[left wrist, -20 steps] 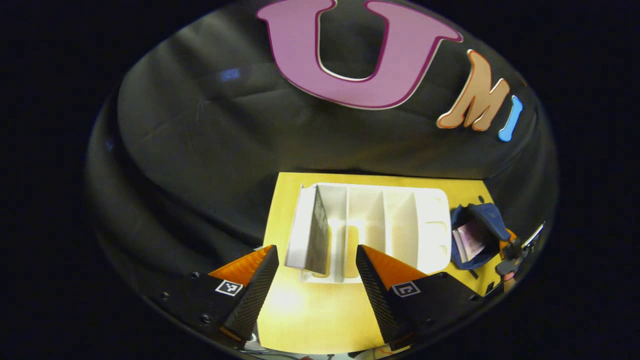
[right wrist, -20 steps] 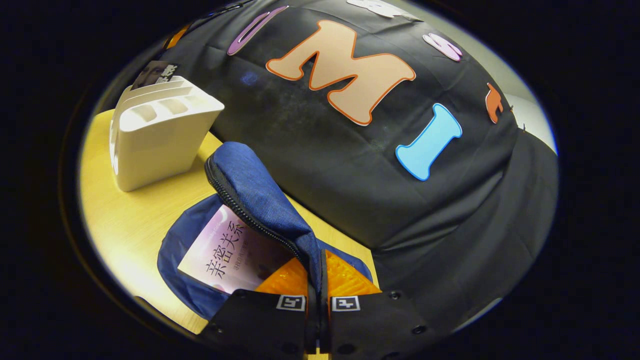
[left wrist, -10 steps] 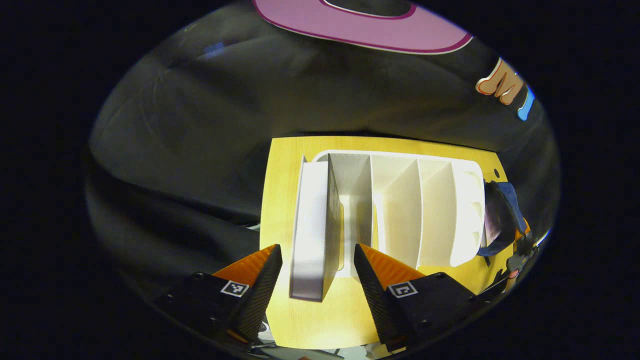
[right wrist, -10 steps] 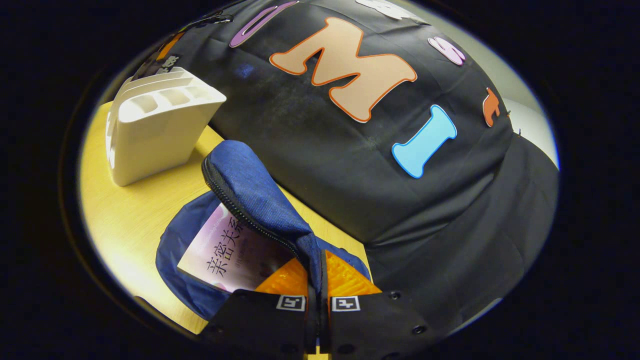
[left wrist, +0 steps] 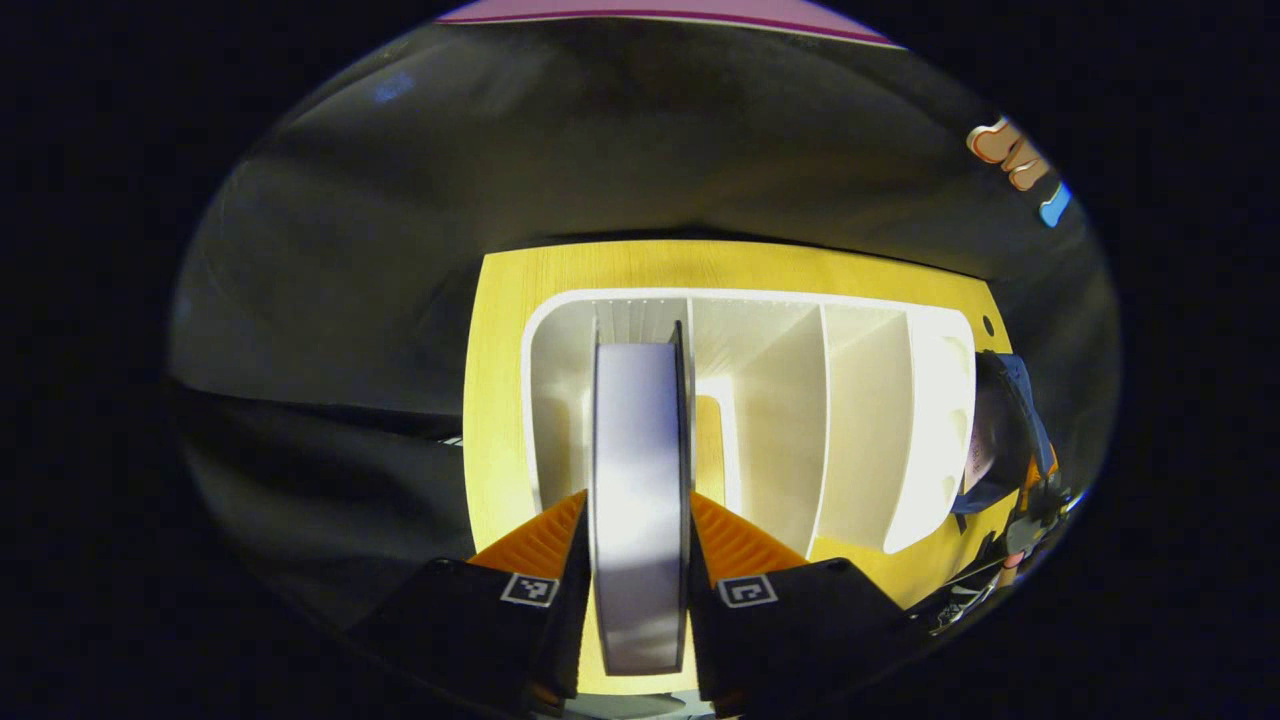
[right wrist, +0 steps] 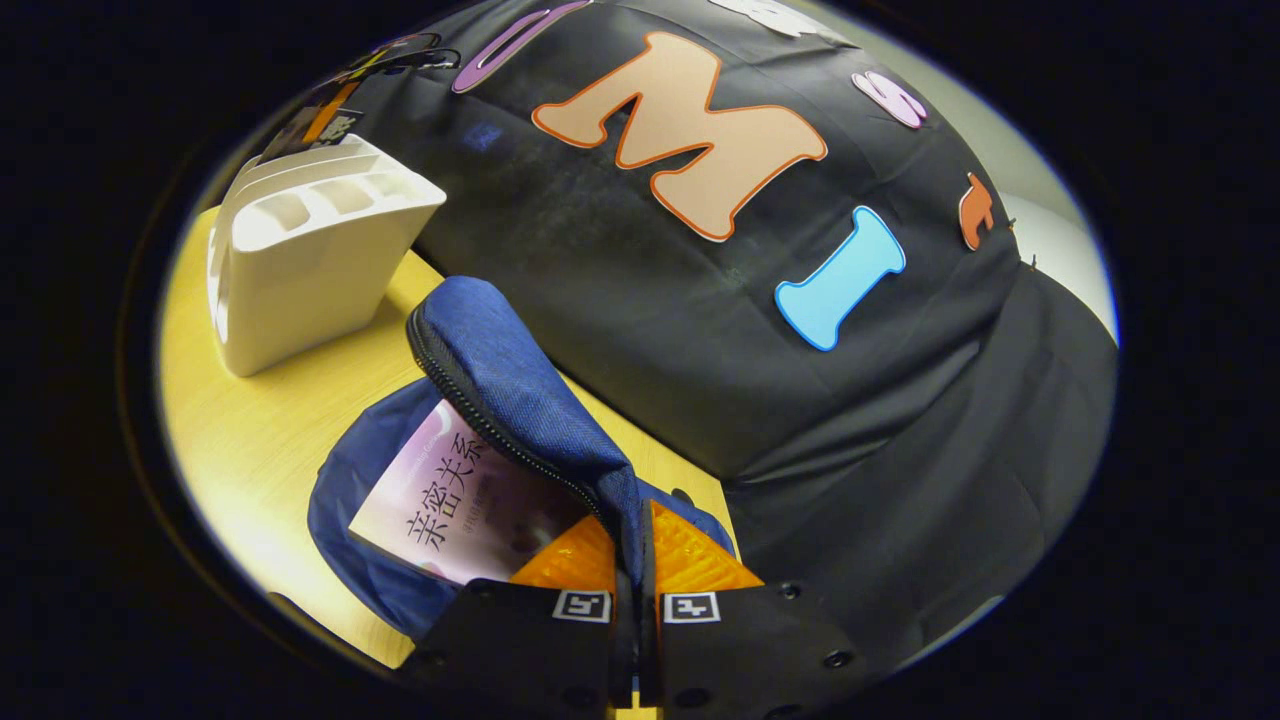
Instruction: Open the schoolbag, grab two books from the bookshelf and put them into the schoolbag.
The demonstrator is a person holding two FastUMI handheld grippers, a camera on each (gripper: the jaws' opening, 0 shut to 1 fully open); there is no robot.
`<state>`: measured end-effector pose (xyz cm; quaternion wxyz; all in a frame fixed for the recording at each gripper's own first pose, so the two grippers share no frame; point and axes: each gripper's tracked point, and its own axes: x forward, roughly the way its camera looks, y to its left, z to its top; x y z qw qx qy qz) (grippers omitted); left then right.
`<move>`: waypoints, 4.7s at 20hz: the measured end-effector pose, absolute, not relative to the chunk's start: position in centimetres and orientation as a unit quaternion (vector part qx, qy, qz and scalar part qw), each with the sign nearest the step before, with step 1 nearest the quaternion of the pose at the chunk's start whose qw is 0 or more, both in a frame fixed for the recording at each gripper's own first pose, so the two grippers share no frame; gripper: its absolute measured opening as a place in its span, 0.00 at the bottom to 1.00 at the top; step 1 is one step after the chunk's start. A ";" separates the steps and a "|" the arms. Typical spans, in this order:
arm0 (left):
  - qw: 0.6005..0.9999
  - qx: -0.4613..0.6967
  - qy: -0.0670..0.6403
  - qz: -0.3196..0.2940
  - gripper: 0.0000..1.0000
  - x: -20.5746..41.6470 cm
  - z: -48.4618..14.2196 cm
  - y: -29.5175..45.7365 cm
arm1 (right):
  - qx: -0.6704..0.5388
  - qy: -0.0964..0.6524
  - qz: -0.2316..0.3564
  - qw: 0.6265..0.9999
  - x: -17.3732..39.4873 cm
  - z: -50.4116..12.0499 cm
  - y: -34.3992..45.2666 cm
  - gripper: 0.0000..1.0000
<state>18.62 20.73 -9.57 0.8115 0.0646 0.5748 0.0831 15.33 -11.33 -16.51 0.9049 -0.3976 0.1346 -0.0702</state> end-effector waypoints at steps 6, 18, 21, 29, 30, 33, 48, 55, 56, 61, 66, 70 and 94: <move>0.802 0.037 0.582 0.127 0.34 17.1 -9.5 21.4 | -0.395 0.135 -0.065 0.906 15.4 -16.6 -11.4 0.03; 0.807 0.026 0.569 0.157 0.32 9.7 0.2 17.6 | -0.394 0.124 -0.045 0.910 15.1 -16.4 -11.4 0.03; 0.818 0.022 0.555 0.149 0.34 7.9 3.1 15.2 | -0.394 0.121 -0.038 0.910 15.1 -16.5 -11.3 0.03; 0.869 0.002 0.483 0.110 0.32 6.3 8.4 8.4 | -0.382 0.112 -0.030 0.917 15.2 -16.3 -11.6 0.03; 0.875 -0.004 0.473 0.099 0.32 6.6 8.8 7.1 | -0.381 0.111 -0.028 0.917 15.2 -16.2 -11.7 0.03; 0.889 -0.039 0.453 0.047 0.31 6.9 8.6 2.1 | -0.378 0.108 -0.026 0.919 15.2 -16.1 -11.8 0.03; 0.851 -0.194 0.473 -0.122 0.31 10.6 -6.9 -16.0 | -0.314 0.103 -0.034 0.943 15.1 -15.0 -13.1 0.03; 0.825 -0.300 0.458 -0.143 0.31 13.6 -15.4 -21.0 | -0.292 0.102 -0.030 0.950 15.0 -14.8 -13.1 0.05; 0.822 -0.308 0.455 -0.148 0.31 14.1 -16.2 -21.8 | -0.292 0.101 -0.029 0.951 14.9 -14.7 -13.1 0.03; 0.819 -0.323 0.432 -0.193 0.33 15.7 -19.3 -25.7 | -0.286 0.096 -0.020 0.953 14.8 -14.5 -13.2 0.03; 0.797 -0.368 0.426 -0.219 0.31 17.3 -23.1 -28.8 | -0.287 0.087 -0.009 0.954 14.8 -14.4 -12.7 0.03; 0.779 -0.422 0.415 -0.207 0.31 17.9 -24.3 -29.0 | -0.293 0.085 -0.004 0.952 14.9 -14.7 -12.5 0.03; 0.869 -0.210 0.427 -0.135 0.95 15.2 -26.7 -21.8 | -0.261 0.104 0.047 0.959 13.0 -16.7 -11.3 0.14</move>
